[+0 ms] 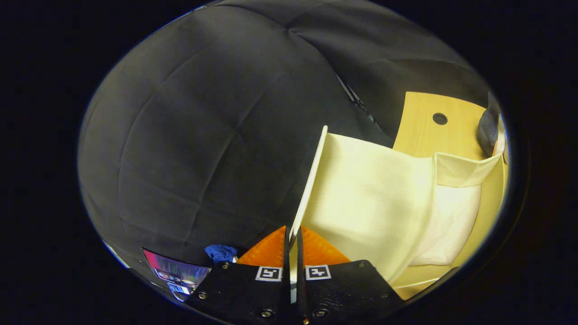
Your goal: Open the storage box then place both shoes into the box .Put the left shoe in first, then the right shoe, with the right side of both shoes facing outward in a uniform manner.
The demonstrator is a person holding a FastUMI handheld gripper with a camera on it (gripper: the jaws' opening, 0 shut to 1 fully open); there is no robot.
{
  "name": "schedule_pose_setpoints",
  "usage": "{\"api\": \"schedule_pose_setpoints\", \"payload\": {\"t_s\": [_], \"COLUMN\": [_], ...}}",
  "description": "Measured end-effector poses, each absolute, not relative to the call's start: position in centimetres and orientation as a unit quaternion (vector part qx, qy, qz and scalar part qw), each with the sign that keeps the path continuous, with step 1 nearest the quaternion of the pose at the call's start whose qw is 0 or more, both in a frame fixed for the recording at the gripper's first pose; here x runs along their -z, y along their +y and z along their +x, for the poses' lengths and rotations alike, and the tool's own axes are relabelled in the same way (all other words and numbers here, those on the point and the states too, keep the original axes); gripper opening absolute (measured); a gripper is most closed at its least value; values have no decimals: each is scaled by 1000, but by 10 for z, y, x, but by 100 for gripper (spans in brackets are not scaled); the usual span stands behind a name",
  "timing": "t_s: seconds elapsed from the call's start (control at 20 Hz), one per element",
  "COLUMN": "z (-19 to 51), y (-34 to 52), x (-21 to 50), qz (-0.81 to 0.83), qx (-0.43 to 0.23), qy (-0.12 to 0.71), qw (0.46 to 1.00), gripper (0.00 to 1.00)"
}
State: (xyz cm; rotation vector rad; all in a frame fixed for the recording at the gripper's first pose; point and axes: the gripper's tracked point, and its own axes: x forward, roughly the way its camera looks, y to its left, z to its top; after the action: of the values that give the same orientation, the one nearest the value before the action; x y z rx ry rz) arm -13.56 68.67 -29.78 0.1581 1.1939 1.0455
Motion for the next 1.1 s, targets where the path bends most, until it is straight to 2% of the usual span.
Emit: {"api": "schedule_pose_setpoints", "payload": {"t_s": [0.25, 0.4, 0.45, 0.55, 0.7, 0.95, 1.05, 1.1], "z": [-158, -152, -149, -132, -110, -59, -44, -36], "y": [702, 702, 700, 687, 652, 575, 543, 528], "x": [339, 337, 335, 324, 298, 266, 252, 245], "qz": [48, 62, 65, 59, 61, 45, 45, 48], "qx": [-444, -436, -439, -447, -443, -420, -407, -399], "qy": [560, 562, 555, 531, 496, 431, 410, 401], "qw": [698, 701, 704, 717, 744, 798, 815, 823], "gripper": [8, 38, 44, 48, 73, 78, 99, 97]}}
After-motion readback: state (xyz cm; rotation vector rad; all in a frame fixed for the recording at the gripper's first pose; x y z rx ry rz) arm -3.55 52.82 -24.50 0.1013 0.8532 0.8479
